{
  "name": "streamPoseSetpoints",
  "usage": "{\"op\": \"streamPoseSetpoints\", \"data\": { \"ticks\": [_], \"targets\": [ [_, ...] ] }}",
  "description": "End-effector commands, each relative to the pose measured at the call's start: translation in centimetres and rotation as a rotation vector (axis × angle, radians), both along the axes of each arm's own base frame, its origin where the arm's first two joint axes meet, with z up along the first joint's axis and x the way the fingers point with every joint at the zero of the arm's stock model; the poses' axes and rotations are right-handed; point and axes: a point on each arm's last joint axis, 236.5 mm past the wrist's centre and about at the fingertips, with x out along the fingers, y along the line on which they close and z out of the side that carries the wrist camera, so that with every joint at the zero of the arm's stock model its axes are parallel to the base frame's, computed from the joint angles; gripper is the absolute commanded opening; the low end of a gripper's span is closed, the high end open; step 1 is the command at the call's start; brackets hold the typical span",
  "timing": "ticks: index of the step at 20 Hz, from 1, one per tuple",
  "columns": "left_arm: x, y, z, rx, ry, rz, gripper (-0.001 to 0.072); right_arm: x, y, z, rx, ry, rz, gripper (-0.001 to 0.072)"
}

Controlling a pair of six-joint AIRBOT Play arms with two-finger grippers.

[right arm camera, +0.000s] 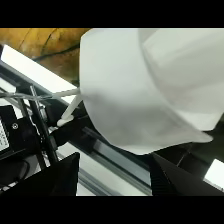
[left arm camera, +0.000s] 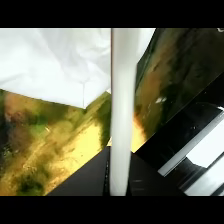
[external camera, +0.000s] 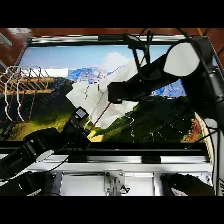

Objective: Fold the shirts.

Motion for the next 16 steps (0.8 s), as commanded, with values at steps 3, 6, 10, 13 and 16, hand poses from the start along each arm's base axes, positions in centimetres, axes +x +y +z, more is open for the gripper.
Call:
{"op": "streamPoseSetpoints", "data": {
  "ticks": [3, 6, 10, 13, 16],
  "targets": [
    [-1.2, 0.5, -0.8, 0.042, 0.046, -0.037, 0.0036, 4.7, -11.2, 5.9, -0.031, -0.259, -0.265, 0.0552],
    [-2.5, -0.7, -0.8, 0.005, 0.087, -0.086, 0.0036, 5.8, -21.3, 5.0, -0.307, -0.335, -0.300, 0.0553],
    [-4.0, -1.0, -1.1, 0.005, 0.136, -0.129, 0.0036, 6.1, -20.0, 1.9, -0.534, -0.510, 0.461, 0.0552],
    [-4.6, -0.3, -1.7, 0.052, 0.148, -0.164, 0.0037, 8.4, -16.5, 0.8, -0.573, -0.661, 0.737, 0.0552],
    [-4.9, 0.3, -2.1, 0.094, 0.150, -0.190, 0.0036, 11.5, -14.8, -0.1, -0.642, -0.759, 0.828, 0.0554]
  ]
}}
